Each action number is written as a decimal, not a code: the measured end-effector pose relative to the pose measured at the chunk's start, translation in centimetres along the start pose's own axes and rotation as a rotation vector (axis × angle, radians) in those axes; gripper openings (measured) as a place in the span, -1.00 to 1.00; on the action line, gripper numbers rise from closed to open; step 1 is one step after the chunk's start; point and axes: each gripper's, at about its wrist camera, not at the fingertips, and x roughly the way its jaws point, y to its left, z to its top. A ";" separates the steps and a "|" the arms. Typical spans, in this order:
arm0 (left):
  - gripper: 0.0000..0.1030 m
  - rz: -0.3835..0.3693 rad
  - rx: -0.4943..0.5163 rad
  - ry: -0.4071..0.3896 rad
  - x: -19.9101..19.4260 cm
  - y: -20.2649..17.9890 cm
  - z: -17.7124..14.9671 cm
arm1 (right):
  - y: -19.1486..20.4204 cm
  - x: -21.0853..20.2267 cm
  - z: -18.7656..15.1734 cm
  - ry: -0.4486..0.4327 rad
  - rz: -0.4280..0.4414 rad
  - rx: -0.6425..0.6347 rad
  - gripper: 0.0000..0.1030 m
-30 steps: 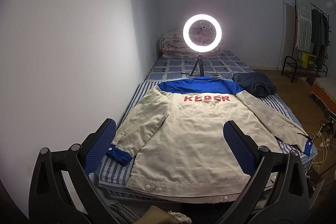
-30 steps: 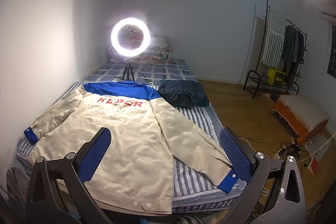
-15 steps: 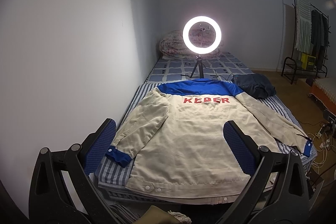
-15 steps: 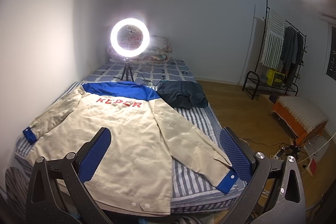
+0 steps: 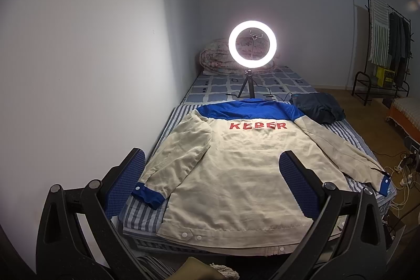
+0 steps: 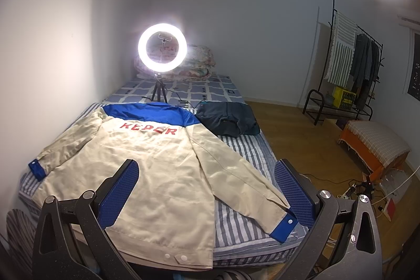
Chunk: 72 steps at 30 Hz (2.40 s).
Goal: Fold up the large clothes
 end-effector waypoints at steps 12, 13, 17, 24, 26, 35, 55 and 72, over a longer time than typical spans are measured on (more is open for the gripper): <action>1.00 0.002 -0.001 -0.002 -0.1 0.0 -0.1 | 0.0 -0.1 0.1 0.000 -0.001 -0.002 0.99; 1.00 0.002 0.000 -0.002 -0.1 0.0 -0.2 | -0.1 -0.1 0.1 0.000 -0.003 -0.003 0.99; 1.00 0.001 0.001 -0.002 -0.1 -0.1 -0.3 | -0.2 0.1 0.1 0.002 -0.011 -0.004 0.99; 1.00 0.005 -0.002 -0.001 -0.1 0.2 0.0 | 0.3 0.2 0.2 0.011 -0.042 -0.007 0.99; 1.00 0.009 0.000 -0.002 -0.1 0.2 -0.1 | 0.5 0.3 0.2 0.015 -0.060 -0.010 0.99; 1.00 0.035 0.007 0.011 1.0 1.2 -2.0 | 2.3 1.2 0.3 0.044 -0.076 -0.008 0.99; 1.00 0.152 -0.020 0.037 0.2 8.5 -6.3 | 13.2 4.2 4.5 -0.008 0.184 -0.090 0.99; 0.62 0.173 -0.121 0.135 -0.8 13.8 -11.2 | 34.3 14.5 5.1 0.249 0.792 -0.224 0.58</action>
